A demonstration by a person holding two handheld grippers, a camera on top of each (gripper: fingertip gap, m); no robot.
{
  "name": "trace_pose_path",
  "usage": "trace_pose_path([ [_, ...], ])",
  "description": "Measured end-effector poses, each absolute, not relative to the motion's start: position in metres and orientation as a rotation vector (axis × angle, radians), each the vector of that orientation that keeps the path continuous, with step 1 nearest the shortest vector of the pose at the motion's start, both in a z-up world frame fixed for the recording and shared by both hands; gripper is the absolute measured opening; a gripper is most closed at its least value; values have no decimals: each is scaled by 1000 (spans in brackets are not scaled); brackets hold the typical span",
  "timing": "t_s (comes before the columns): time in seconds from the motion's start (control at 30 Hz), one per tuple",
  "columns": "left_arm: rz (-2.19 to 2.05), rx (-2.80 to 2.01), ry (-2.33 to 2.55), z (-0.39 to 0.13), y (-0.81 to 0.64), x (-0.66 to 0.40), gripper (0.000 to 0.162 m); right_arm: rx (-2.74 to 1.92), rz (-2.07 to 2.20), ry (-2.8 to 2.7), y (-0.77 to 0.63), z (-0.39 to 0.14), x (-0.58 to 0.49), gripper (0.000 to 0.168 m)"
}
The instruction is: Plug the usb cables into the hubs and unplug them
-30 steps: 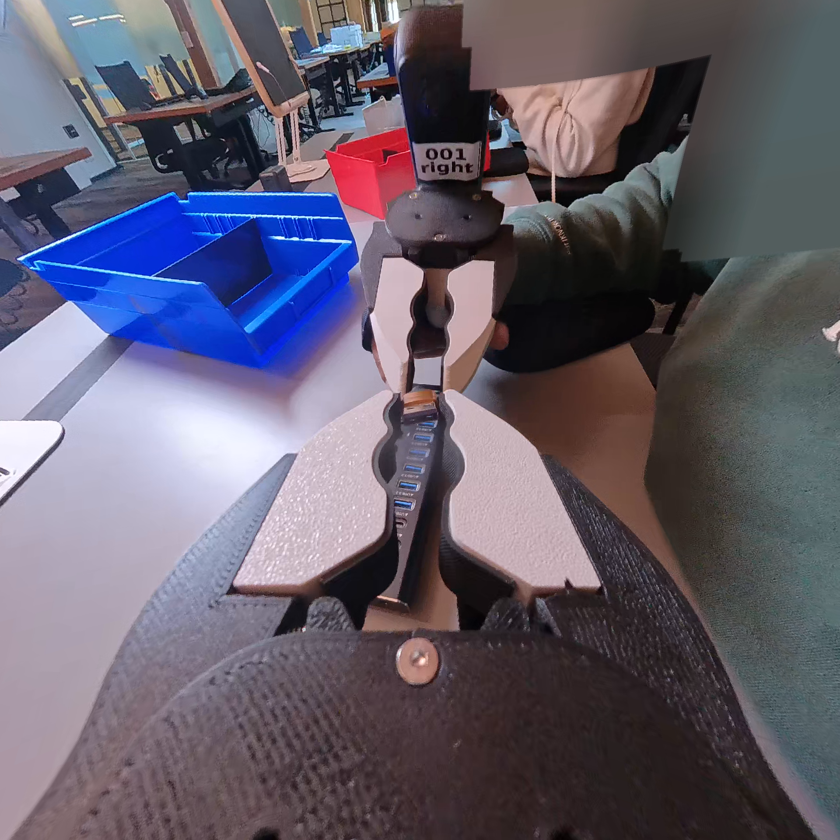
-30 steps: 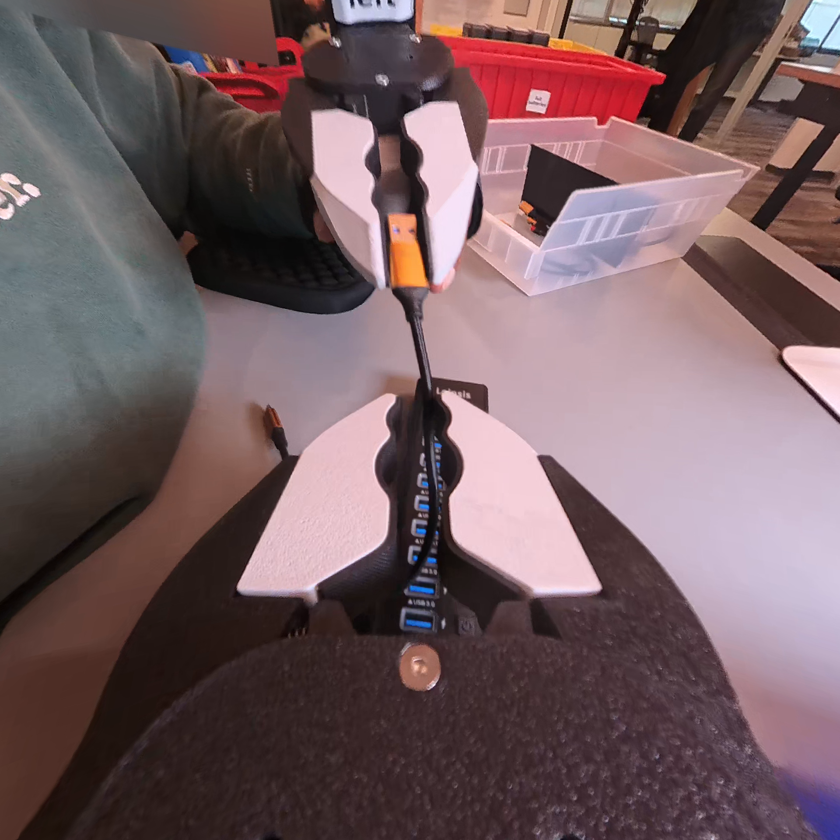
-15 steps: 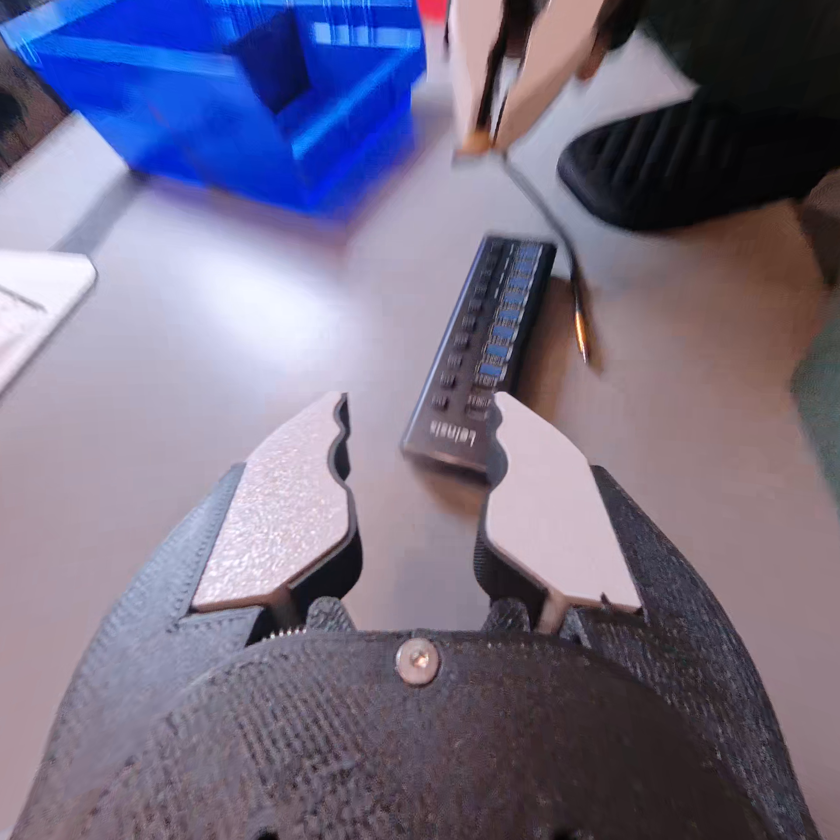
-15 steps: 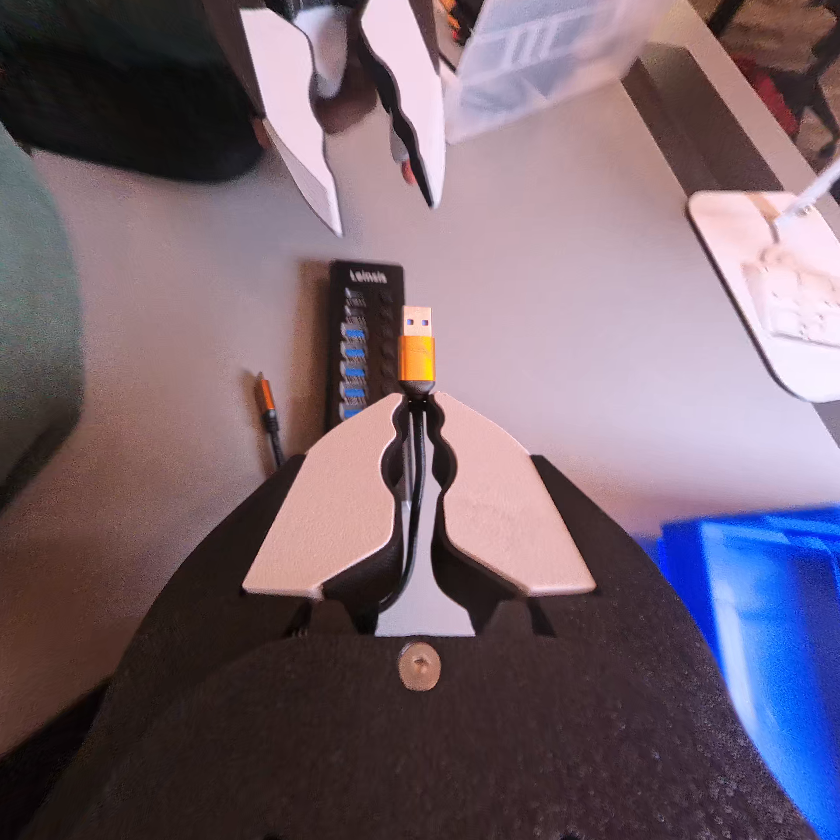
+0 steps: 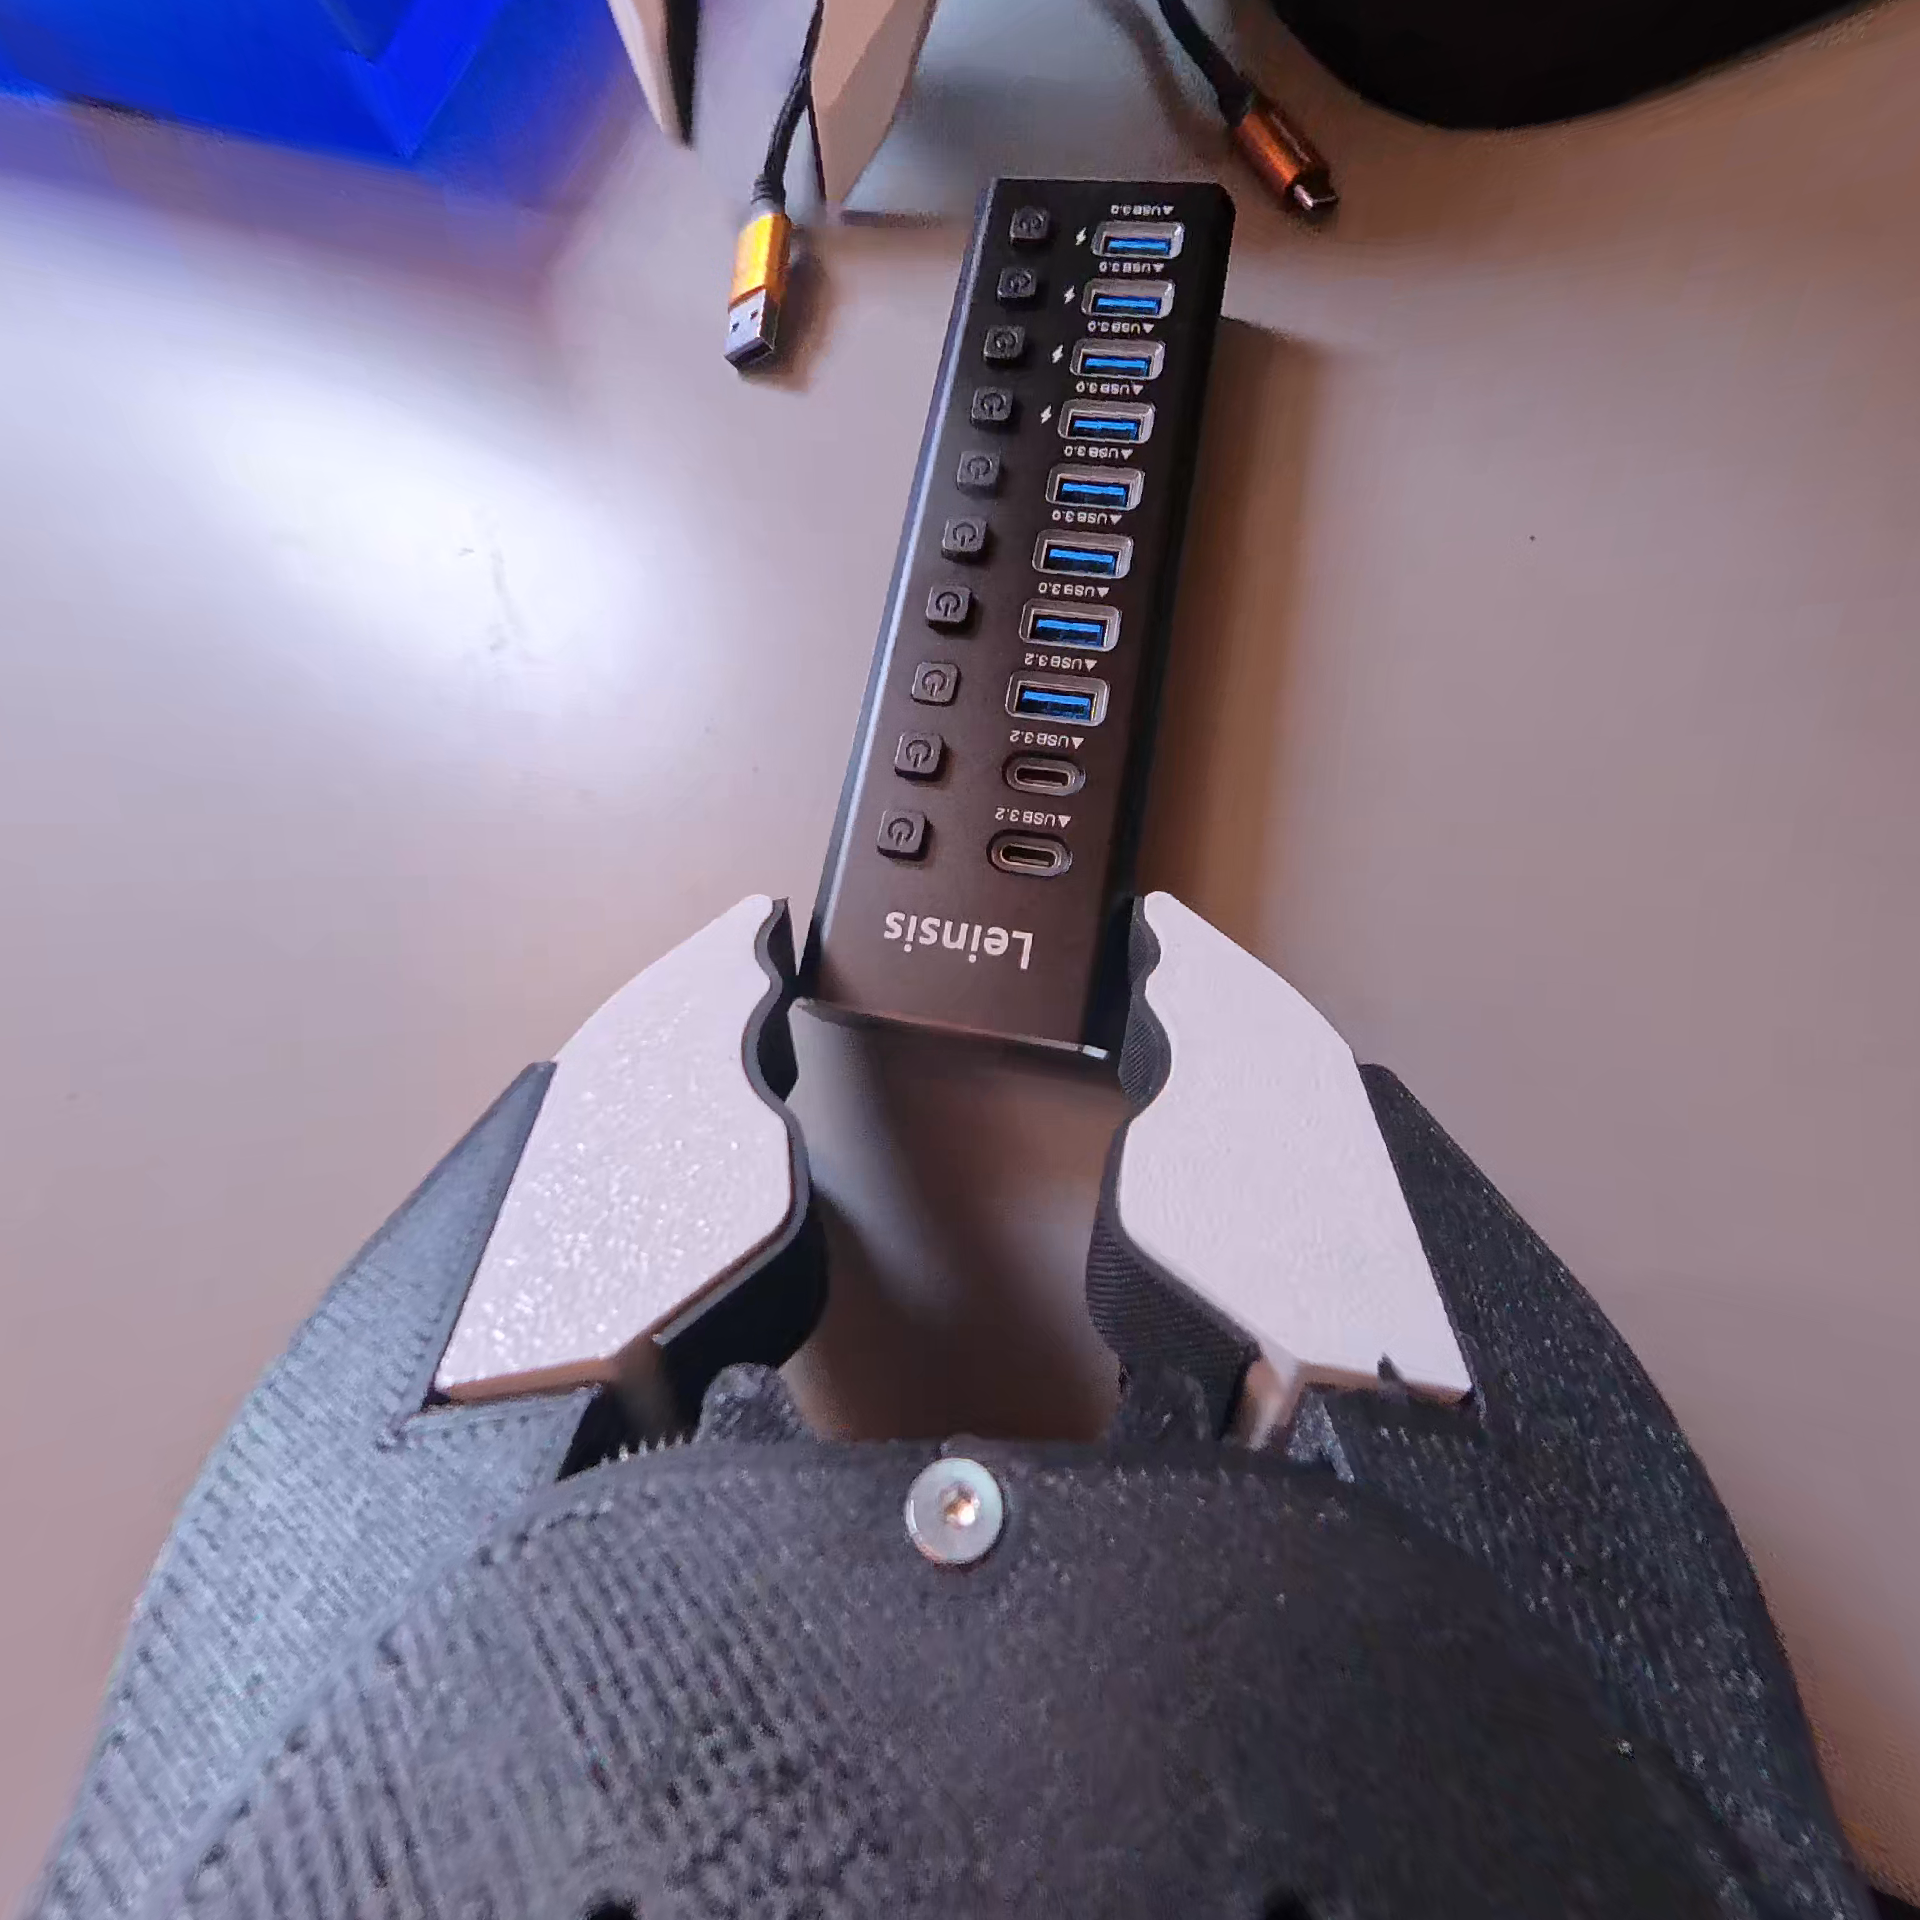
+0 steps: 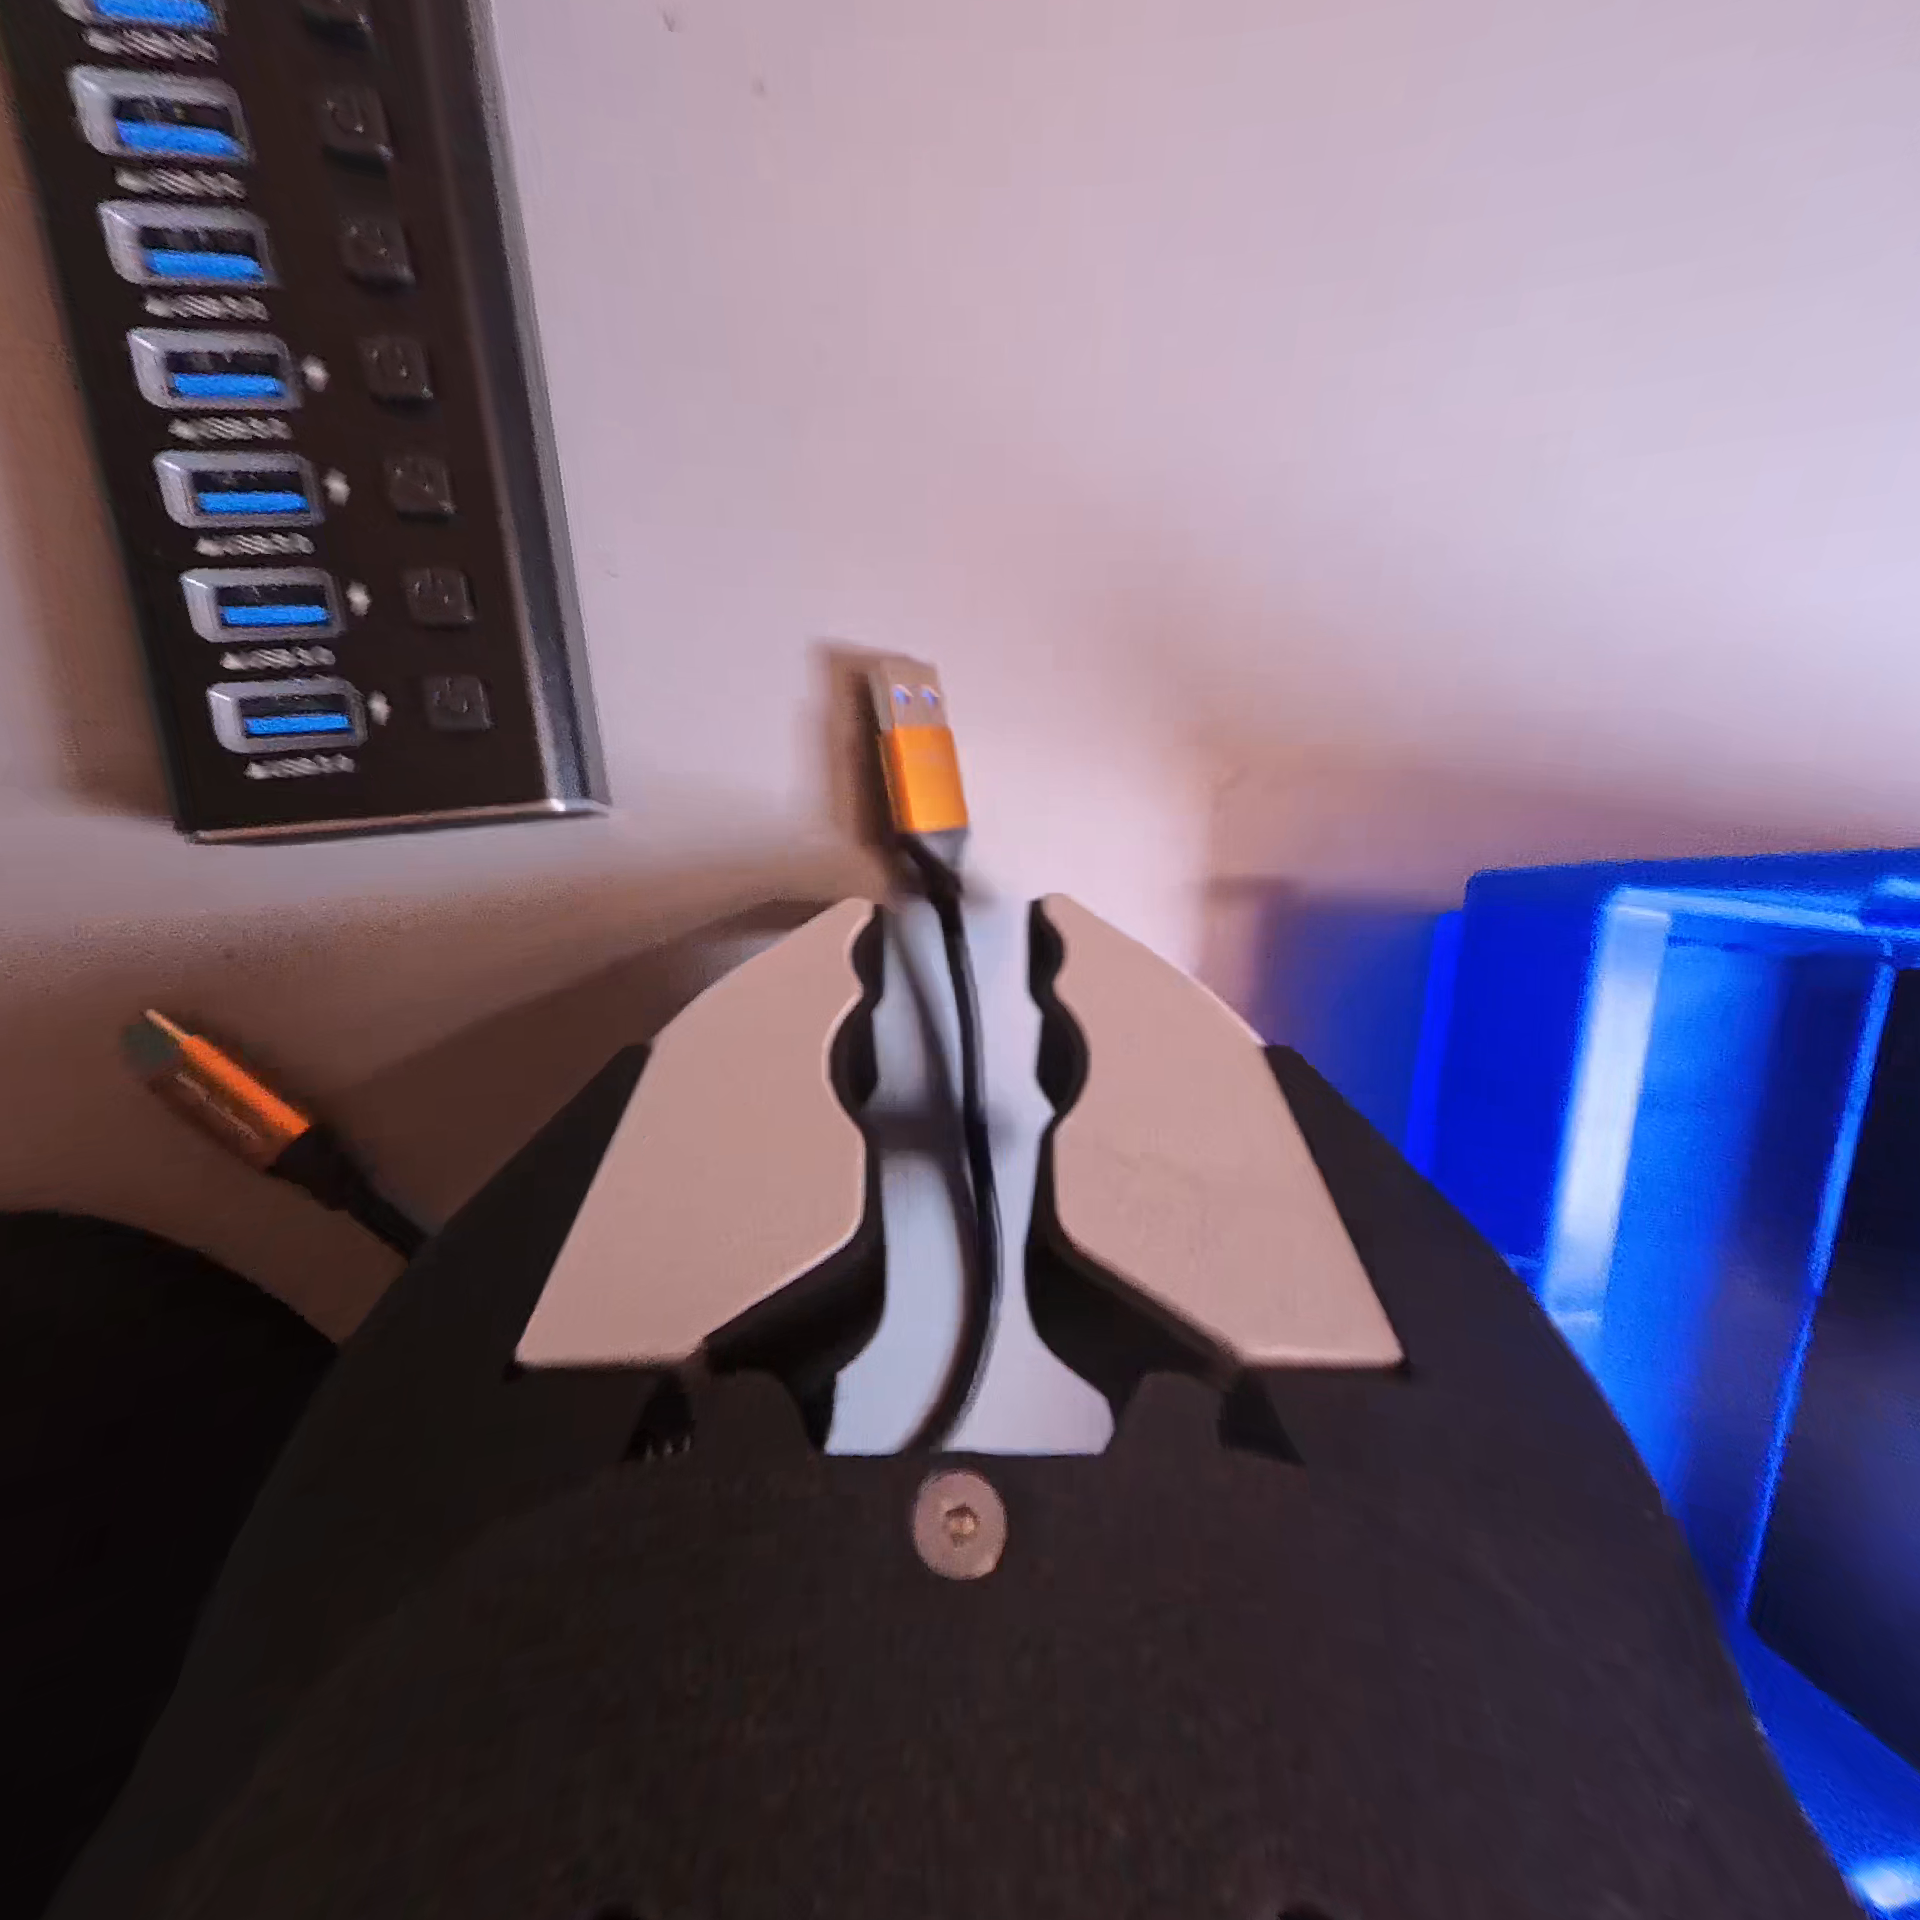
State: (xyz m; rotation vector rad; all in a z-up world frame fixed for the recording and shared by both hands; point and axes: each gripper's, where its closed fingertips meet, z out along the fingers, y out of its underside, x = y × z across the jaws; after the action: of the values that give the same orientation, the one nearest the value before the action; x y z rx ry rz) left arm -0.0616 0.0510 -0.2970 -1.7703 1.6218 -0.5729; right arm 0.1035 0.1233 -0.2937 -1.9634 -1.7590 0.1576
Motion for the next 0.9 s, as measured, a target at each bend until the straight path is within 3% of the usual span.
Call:
trace_pose_path([
  [0.07, -536, -1751, 1640, -295, 51, -66, 61, -1942, 162, -1703, 126, -279, 105, 42],
  [0.2, -560, -1744, 1613, -281, 53, -74, 61, -1827, 442, -1687, 89, -240, 70, 52],
  [0.33, -560, -1687, 1574, -253, 52, -74, 60, -1733, 519, -1827, 46, -249, 11, 71],
  [0.43, -552, -1617, 1568, -236, 43, -68, 60, -1658, 411, -1882, 46, -264, -21, 61],
  [0.5, -534, -1544, 1588, -229, 34, -66, 43, -1636, 427, -1910, 44, -268, -29, 58],
  [0.6, -598, -1459, 1491, -208, 32, -67, 40, -1597, 550, -1814, 43, -258, -37, 58],
  [0.8, -793, -1520, 1275, -200, 52, -80, 80, -1577, 742, -1618, 49, -251, -34, 57],
  [0.9, -954, -1504, 1186, -192, 50, -73, 89, -1470, 801, -1483, 51, -224, -35, 57],
])
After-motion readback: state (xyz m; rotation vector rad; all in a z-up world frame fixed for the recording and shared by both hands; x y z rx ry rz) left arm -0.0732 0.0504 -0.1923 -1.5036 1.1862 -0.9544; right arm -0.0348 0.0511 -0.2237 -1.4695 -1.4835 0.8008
